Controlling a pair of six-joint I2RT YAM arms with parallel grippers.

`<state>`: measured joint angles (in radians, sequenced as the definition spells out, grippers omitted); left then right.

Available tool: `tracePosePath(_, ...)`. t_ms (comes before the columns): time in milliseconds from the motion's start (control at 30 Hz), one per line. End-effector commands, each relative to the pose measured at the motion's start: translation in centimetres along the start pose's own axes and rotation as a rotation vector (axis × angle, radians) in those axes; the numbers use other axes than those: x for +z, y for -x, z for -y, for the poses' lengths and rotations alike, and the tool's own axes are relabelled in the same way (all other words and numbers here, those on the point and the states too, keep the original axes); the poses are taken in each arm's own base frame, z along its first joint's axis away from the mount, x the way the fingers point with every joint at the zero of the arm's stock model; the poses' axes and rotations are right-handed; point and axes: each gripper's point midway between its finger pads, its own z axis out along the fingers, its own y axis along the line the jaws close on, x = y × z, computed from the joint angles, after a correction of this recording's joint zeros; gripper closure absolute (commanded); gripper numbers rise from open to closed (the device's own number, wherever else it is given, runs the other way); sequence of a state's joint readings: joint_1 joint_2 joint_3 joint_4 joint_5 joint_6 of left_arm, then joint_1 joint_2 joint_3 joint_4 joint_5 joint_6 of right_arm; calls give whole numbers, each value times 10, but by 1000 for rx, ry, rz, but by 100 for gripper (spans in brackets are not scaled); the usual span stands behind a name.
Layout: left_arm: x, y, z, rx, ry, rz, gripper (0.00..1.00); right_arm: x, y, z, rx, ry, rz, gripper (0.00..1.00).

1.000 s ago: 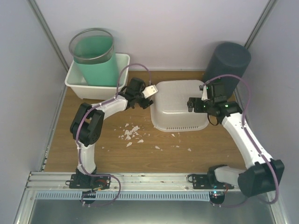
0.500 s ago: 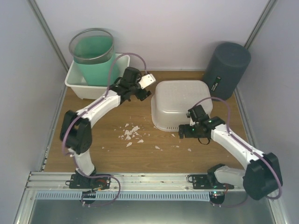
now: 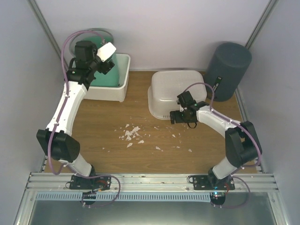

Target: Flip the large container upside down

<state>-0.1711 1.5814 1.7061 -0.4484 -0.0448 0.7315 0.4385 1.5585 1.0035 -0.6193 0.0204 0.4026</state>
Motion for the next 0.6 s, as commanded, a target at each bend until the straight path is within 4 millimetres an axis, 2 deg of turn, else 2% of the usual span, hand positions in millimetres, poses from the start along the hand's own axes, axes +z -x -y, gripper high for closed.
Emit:
tracePosePath(0,12,-29,-17,115,-61,-70,1,6,34,-10,-37,-4,62,0)
tracePosePath(67,13,-39,-31,156,-44,-81,1,12,40,-10,-33,-15,61,0)
tracePosePath(233,16,-66,-53,231,-89,-116,1,31,56,-12,-13,-28,63,0)
tracePosePath(367,19,-78,-79,242,-82,-116,3,48,68,-6,11,-55,58,0)
tracePosePath(433,18,-82,-81,248,-120,-119,5,51,76,1,41,-61,73,0)
tracePosePath(567,8,-80,-71,277,-220,-80,5,50,93,21,96,-70,100,0)
